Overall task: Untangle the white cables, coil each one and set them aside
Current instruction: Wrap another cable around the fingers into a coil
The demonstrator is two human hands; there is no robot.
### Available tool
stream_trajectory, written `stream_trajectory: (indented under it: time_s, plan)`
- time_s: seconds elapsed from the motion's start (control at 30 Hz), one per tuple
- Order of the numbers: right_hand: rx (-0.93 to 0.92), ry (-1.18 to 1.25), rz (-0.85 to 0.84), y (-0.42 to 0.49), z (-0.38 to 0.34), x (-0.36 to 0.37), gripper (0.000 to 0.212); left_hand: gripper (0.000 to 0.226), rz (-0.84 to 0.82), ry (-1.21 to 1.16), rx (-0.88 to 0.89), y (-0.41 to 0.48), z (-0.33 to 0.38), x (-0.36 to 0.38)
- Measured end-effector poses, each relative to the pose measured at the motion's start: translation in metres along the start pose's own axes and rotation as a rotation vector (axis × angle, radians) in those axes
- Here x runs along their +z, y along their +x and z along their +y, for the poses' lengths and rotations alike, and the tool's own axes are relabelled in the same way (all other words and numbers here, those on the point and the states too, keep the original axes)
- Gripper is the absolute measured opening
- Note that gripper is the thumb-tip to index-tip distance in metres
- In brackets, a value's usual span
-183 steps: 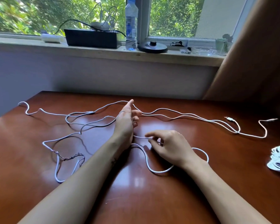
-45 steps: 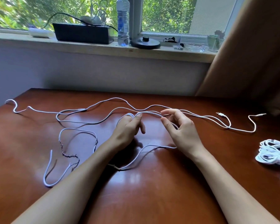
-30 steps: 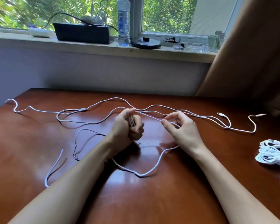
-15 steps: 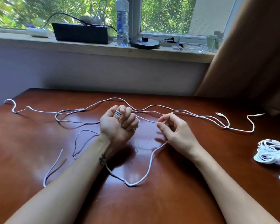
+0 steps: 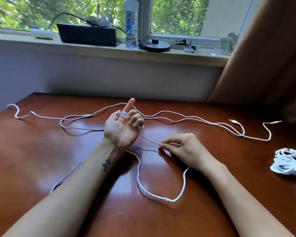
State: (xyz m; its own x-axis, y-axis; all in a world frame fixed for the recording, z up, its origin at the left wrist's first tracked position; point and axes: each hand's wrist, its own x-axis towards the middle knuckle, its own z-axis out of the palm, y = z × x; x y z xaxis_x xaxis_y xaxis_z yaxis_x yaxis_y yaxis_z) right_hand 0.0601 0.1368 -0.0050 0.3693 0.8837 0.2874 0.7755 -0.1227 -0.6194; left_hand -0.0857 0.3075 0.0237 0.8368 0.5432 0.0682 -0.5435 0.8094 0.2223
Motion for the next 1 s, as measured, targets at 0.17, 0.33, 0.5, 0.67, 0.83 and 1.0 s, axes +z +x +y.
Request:
stream_trajectory:
  time_s: [0.17,0.33,0.5,0.67,0.83,1.0]
  plan:
    - [-0.015,0.078,-0.169,-0.003,-0.013,0.002,0.007,0.048,0.086,0.159,0.054,0.007,-0.005,-0.001]
    - [0.017,0.189,-0.142,-0.003,-0.019,0.008,0.012,0.048,0.16,0.581,0.184,0.011,-0.013,-0.002]
    - [-0.012,0.155,-0.029,-0.004,-0.02,0.007,0.013,0.038,0.197,0.94,0.302,0.012,-0.024,-0.003]
    - [0.044,0.367,0.05,-0.003,-0.024,0.004,0.014,0.039,0.123,1.323,0.431,0.01,-0.023,-0.012]
    - [0.161,0.856,0.034,-0.002,-0.029,0.0,0.018,0.039,0.039,1.546,0.484,0.007,-0.023,-0.018]
    - [0.232,1.009,0.011,0.001,-0.03,-0.001,0.023,0.047,-0.047,1.882,0.556,0.009,-0.021,-0.033]
